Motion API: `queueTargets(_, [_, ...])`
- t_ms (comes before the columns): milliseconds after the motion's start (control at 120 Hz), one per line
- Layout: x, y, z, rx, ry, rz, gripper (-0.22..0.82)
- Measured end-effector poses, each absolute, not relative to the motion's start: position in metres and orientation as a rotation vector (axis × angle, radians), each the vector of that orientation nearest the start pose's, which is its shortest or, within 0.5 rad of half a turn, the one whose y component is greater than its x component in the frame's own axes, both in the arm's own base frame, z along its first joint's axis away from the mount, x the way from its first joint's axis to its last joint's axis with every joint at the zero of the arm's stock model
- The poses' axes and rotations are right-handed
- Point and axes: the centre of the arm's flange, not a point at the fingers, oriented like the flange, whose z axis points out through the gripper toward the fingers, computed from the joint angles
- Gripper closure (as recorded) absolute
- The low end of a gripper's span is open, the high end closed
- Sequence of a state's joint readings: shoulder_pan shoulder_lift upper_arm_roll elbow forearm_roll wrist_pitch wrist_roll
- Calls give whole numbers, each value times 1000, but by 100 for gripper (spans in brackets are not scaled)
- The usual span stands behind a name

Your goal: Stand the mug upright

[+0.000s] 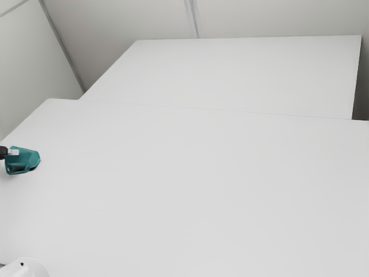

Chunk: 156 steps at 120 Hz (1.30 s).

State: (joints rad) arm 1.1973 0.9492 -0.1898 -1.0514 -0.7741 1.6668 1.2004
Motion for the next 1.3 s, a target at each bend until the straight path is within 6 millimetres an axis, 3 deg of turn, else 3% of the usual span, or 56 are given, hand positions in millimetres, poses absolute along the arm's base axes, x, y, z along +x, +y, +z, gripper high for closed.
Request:
queueTargets(83, [422,624,286,2335,75,871,57])
queueTargets(225, [440,614,310,2354,26,880,69])
queueTargets(433, [456,601,309,2360,15,859,75])
queueTargets(542, [469,588,327,2392,-10,835,77])
queueTargets(642, [502,543,364,2458,-95,758,78])
queueTargets(725, [531,490,401,2561,-186,647,78])
queueTargets(858, [550,386,458,2762,-293,464,78])
queueTargets(958, [559,326,490,2907,-342,368,78])
queueTargets(1142, [557,237,494,3070,-287,257,78])
queueTargets(1300, [542,167,496,3148,-171,238,78])
